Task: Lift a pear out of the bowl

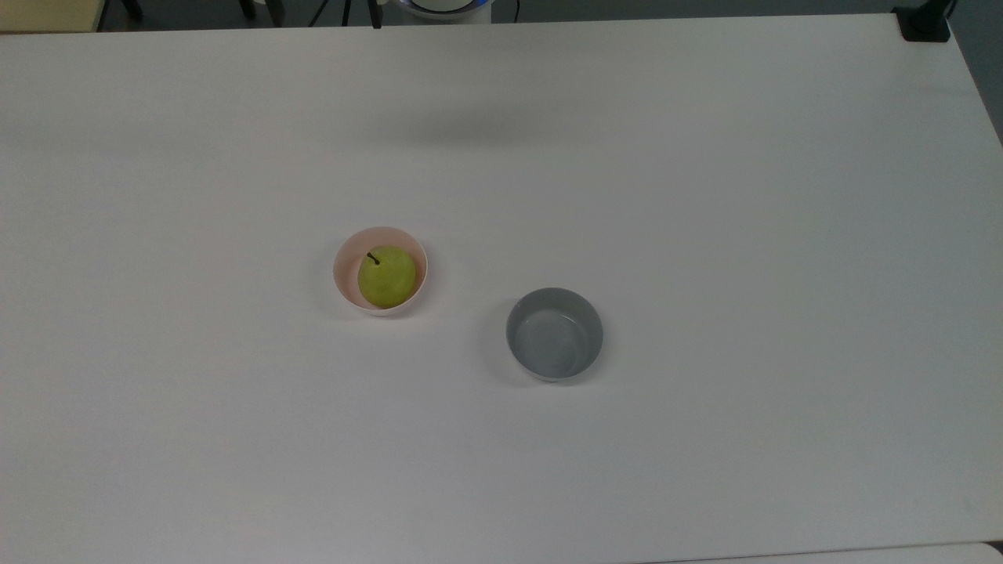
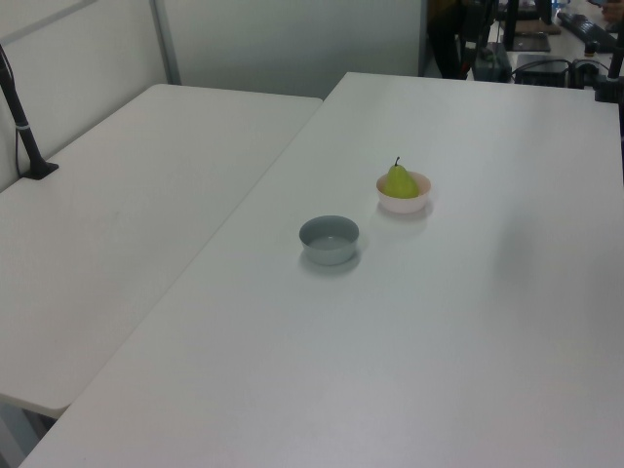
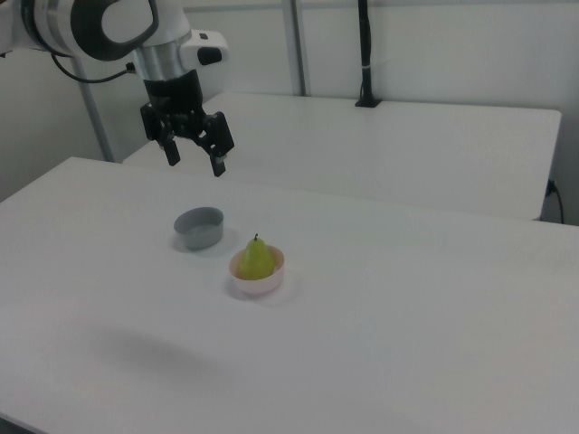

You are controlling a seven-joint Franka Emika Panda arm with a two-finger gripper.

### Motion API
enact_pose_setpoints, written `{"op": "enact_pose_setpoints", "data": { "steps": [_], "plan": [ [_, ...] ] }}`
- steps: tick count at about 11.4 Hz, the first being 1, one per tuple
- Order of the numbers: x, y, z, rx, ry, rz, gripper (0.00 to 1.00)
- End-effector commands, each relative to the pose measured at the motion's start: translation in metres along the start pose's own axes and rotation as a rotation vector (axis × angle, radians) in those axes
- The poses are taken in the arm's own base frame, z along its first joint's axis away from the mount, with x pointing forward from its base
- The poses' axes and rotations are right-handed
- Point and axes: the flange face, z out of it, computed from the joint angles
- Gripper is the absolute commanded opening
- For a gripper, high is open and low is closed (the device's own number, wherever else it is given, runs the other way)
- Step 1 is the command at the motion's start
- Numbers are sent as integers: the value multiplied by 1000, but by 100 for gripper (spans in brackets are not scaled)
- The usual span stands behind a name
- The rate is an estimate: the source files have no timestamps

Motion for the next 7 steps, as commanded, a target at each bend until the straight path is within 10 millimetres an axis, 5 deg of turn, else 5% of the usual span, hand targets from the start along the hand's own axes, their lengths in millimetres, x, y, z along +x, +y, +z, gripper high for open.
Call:
{"op": "enact_pose_setpoints", "data": {
  "steps": [1, 7],
  "plan": [
    [0, 4, 1, -13, 20, -21, 100],
    [17, 20, 32, -14, -31, -394, 100]
  ]
}}
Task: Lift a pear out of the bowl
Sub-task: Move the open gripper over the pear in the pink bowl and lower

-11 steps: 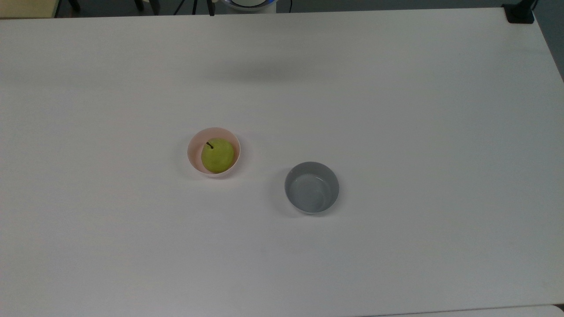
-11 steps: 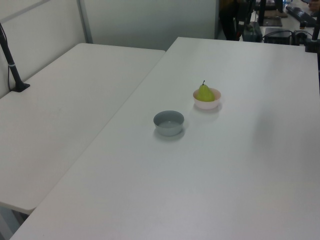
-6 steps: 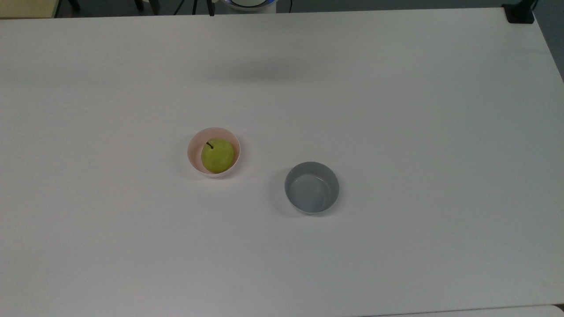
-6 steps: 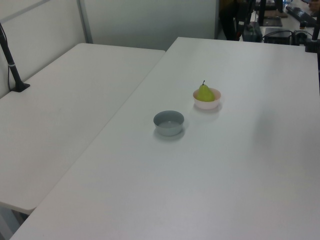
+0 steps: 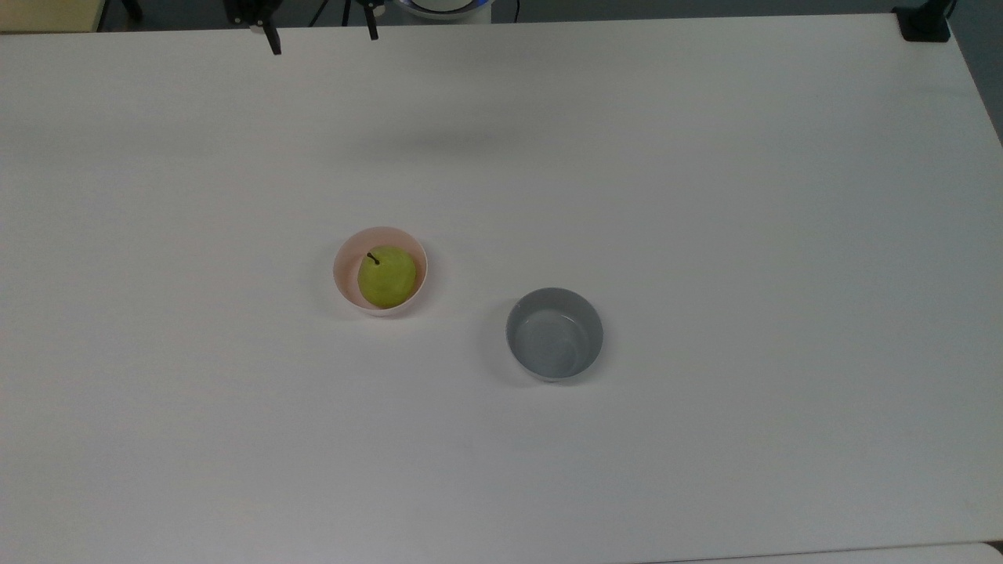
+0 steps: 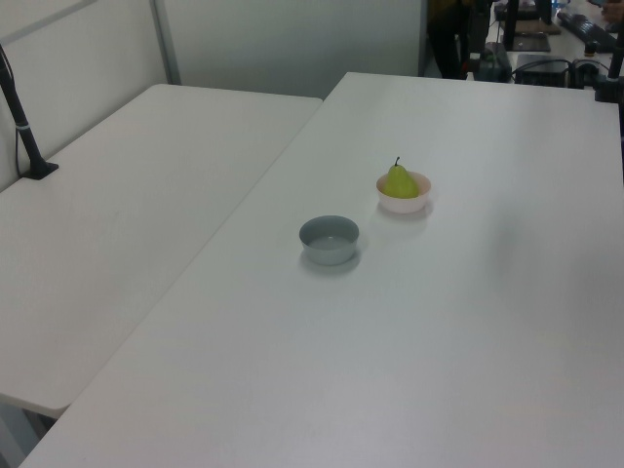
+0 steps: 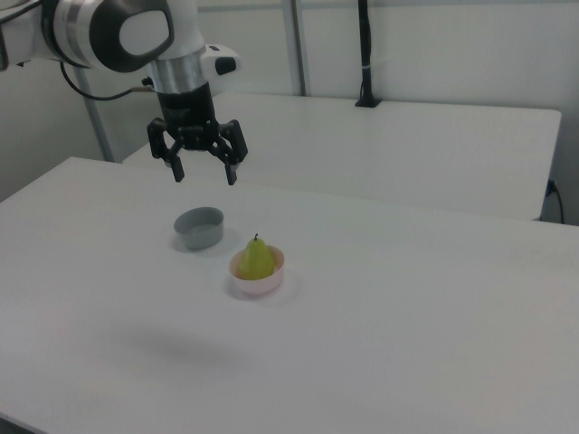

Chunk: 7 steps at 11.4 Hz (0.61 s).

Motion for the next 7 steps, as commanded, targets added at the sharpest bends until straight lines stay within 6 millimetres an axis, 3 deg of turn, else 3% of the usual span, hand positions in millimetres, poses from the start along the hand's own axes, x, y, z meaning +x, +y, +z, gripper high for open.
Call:
{"op": "enact_pose_setpoints", "data": {
  "steps": [1, 4, 7],
  "plan": [
    [17, 14, 13, -22, 2, -167, 100],
    [37, 11, 36, -74, -7, -203, 100],
    [54, 15, 79, -69, 50, -145, 100]
  ]
}}
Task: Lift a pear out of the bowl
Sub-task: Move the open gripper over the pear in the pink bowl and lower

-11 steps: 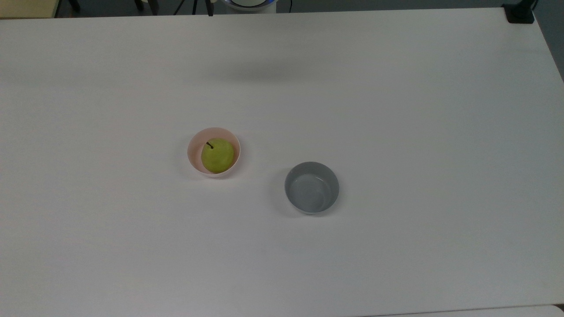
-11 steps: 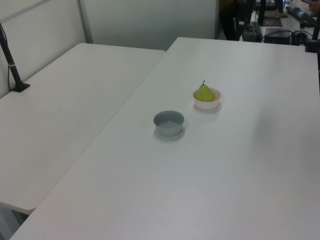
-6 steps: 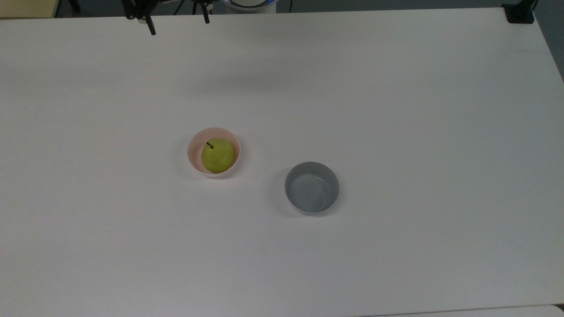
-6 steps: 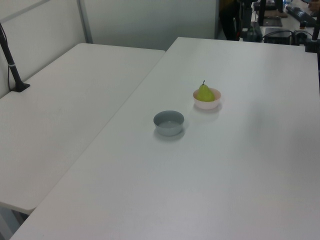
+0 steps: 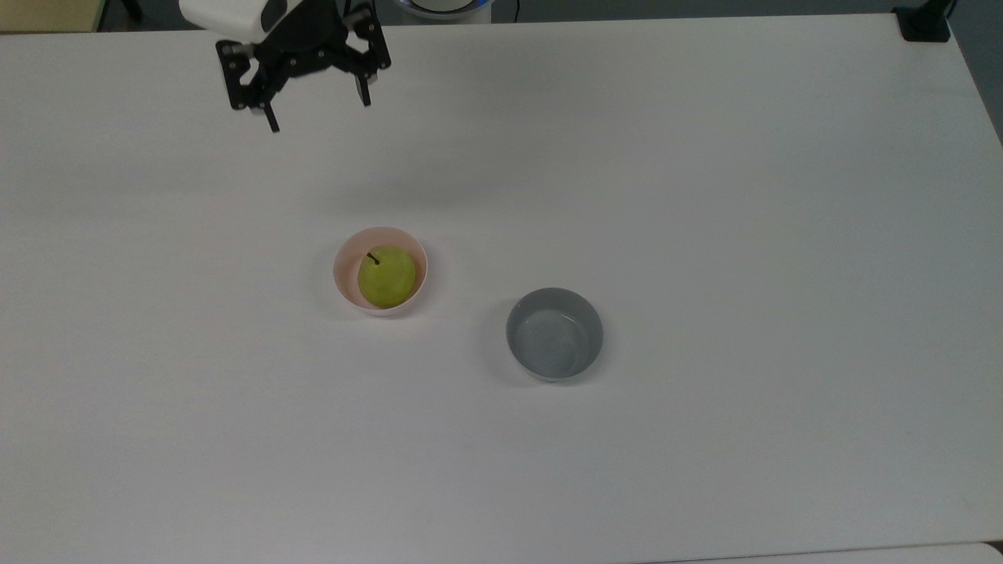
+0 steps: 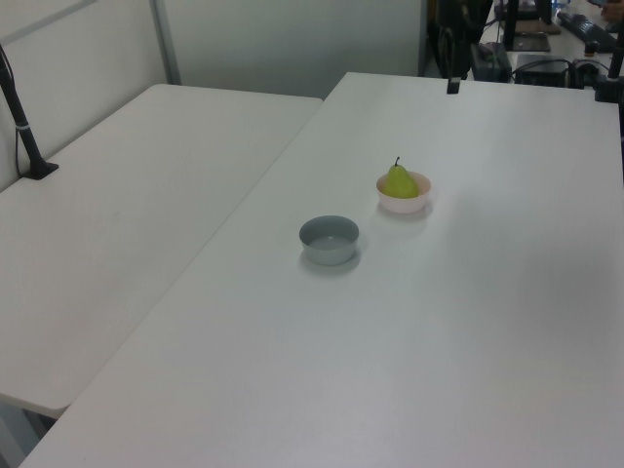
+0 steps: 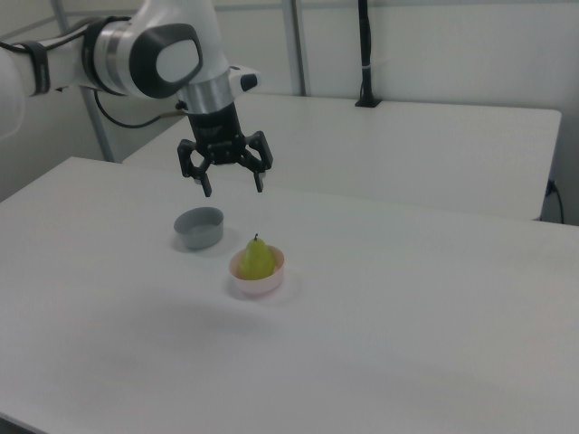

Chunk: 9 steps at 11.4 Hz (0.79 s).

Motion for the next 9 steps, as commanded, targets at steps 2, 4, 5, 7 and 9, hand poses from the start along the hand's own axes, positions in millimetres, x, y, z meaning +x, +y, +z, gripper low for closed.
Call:
{"op": "enact_pose_setpoints", "data": {
  "steps": [2, 4, 5, 7, 9],
  "plan": [
    [16, 0, 56, -24, 67, 57, 100],
    [23, -3, 84, -3, 56, 55, 100],
    [27, -5, 100, 41, 56, 73, 100],
    [36, -12, 125, 58, 74, 75, 100],
    [44, -14, 143, 50, 91, 70, 100]
  ]
}}
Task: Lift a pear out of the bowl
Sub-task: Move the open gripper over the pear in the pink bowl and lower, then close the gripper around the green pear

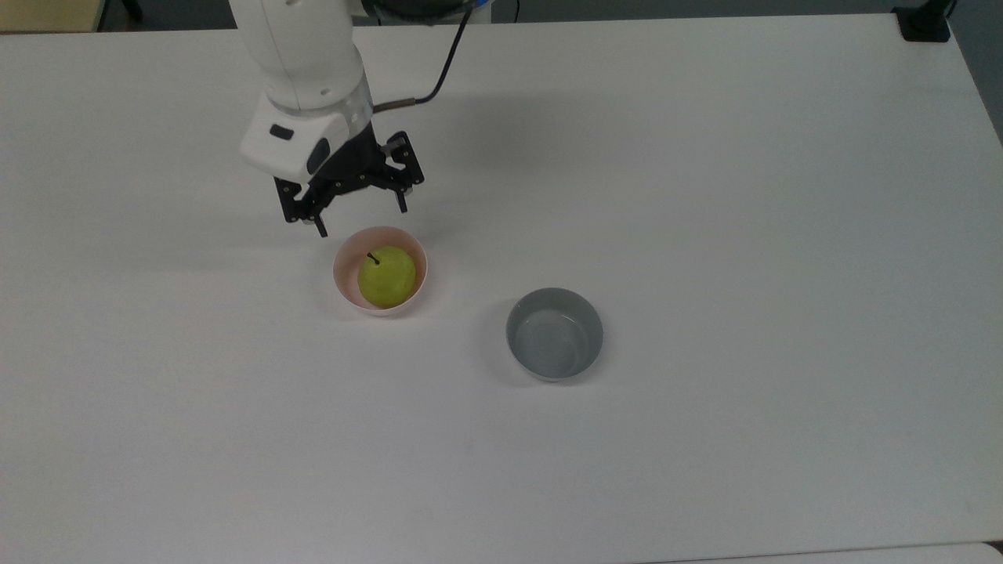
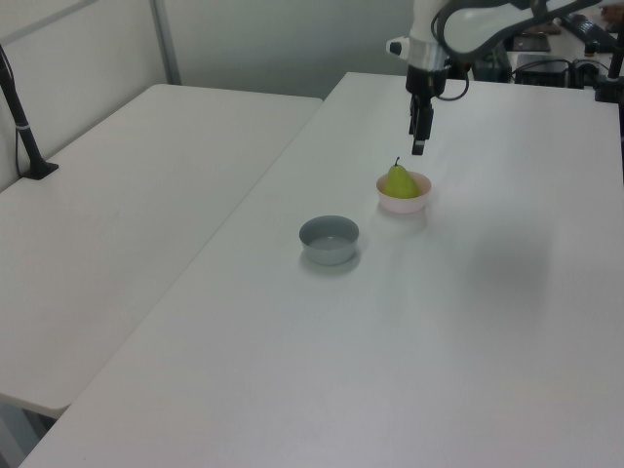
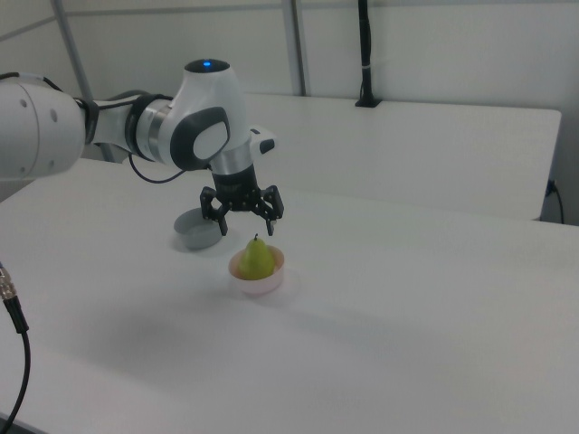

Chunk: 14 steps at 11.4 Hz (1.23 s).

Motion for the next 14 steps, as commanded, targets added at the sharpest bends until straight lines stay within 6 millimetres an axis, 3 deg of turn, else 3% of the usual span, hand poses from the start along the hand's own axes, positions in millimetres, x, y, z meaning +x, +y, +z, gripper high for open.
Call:
{"op": "enact_pose_setpoints", "data": {
  "steps": [1, 4, 7, 8, 11, 14],
  "plan": [
    [7, -9, 23, 0, 29, 12, 100],
    [15, -13, 51, -7, 37, -3, 100],
    [18, -16, 63, -13, 36, -14, 97],
    [18, -15, 65, -14, 33, -18, 83],
    [18, -16, 65, -16, 32, -29, 0],
    [17, -14, 60, -16, 29, -28, 0]
  ]
}}
